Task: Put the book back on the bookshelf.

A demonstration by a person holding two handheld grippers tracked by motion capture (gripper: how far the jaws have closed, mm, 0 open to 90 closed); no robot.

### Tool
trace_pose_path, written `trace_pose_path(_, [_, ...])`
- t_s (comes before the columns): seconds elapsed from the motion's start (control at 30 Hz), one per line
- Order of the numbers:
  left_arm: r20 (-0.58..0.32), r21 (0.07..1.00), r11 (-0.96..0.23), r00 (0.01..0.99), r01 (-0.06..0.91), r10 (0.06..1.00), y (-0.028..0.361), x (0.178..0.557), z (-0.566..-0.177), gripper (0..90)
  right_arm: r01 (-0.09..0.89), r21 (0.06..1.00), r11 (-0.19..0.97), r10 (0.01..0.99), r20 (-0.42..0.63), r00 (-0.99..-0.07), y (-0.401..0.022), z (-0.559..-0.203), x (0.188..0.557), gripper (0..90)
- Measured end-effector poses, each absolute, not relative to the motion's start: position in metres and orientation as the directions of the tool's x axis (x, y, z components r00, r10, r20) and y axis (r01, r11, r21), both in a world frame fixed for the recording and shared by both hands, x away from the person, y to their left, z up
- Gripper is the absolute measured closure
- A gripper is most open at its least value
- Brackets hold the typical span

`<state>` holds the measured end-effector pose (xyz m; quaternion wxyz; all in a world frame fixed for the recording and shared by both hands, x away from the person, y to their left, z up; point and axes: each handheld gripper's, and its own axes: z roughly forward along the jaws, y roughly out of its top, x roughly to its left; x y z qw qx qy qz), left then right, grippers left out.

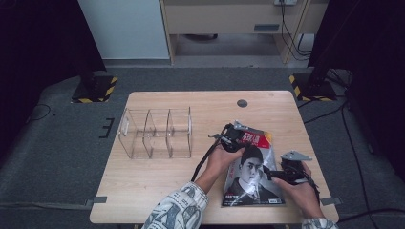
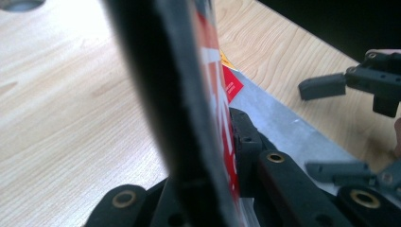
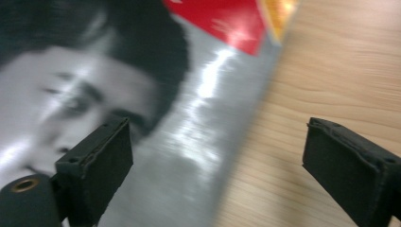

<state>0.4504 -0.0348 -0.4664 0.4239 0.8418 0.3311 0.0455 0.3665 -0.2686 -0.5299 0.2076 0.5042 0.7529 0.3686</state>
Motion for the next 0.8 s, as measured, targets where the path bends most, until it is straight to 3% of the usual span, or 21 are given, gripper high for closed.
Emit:
trace_pose_path(0.23, [-0.173, 0.774, -0.406, 0.779, 0.486, 0.602, -0.023, 0.443, -0.449, 86.5, 0.638, 0.744, 0.198, 0.941, 0.038, -0.336, -0.293, -0.531, 0.361, 11.2])
trace_pose_path(0.8, [-0.188, 0.798, -0.373, 0.782, 0.474, 0.594, -0.016, 0.441, -0.441, 86.6, 0.646, 0.725, 0.238, 0.936, 0.005, -0.352, -0.288, -0.538, 0.363, 12.7])
